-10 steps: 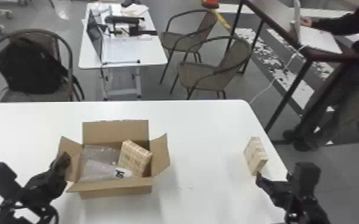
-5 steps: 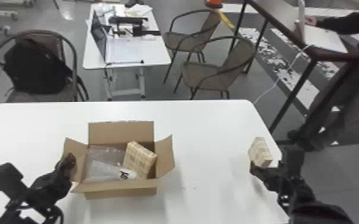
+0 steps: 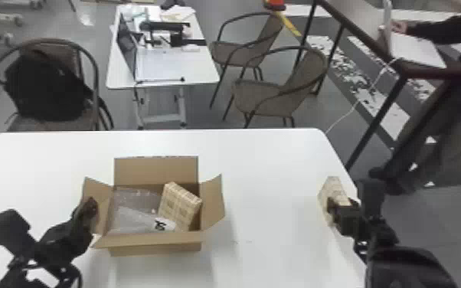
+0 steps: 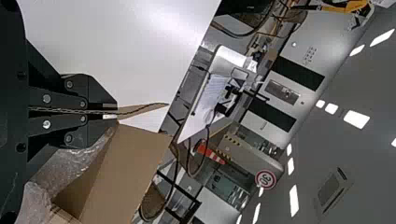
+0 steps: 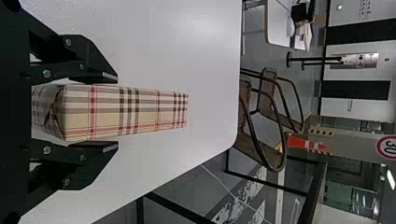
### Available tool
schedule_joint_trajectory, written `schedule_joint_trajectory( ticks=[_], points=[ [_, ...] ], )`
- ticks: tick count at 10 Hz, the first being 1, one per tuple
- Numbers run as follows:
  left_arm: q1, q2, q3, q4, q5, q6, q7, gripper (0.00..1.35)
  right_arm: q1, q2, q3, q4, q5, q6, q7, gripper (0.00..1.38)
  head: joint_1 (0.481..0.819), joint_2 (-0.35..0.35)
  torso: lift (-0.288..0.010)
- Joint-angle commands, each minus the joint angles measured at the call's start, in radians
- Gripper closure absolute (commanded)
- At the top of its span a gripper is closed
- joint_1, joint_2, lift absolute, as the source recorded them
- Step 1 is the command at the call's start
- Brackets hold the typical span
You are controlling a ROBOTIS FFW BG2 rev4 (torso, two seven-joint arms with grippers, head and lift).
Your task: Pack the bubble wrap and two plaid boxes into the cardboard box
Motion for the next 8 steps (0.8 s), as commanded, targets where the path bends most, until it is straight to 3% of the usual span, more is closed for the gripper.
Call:
schedule_joint_trajectory(
  ticks=[1,4,6,8],
  points=[
    [0.004,-0.003,0.002,0.000,0.000,0.000,0.000,1.21,0.016,0.000,0.000,-0.018,-0.003,0.014,-0.003,0.99,0.695,-0.137,-0.014],
    [0.001,-0.003,-0.002,0.000,0.000,-0.001,0.000,1.21,0.069,0.002,0.023,-0.091,-0.058,0.033,-0.014,1.04,0.695,-0.140,-0.014],
    [0.001,-0.003,-0.002,0.000,0.000,-0.001,0.000,1.21,0.128,0.002,0.146,-0.261,-0.213,0.016,-0.014,1.04,0.695,-0.129,-0.014],
    [-0.005,-0.003,-0.005,0.005,-0.001,-0.003,0.000,1.21,0.140,0.002,0.296,-0.432,-0.311,-0.006,-0.014,1.04,0.695,-0.038,-0.014]
  ],
)
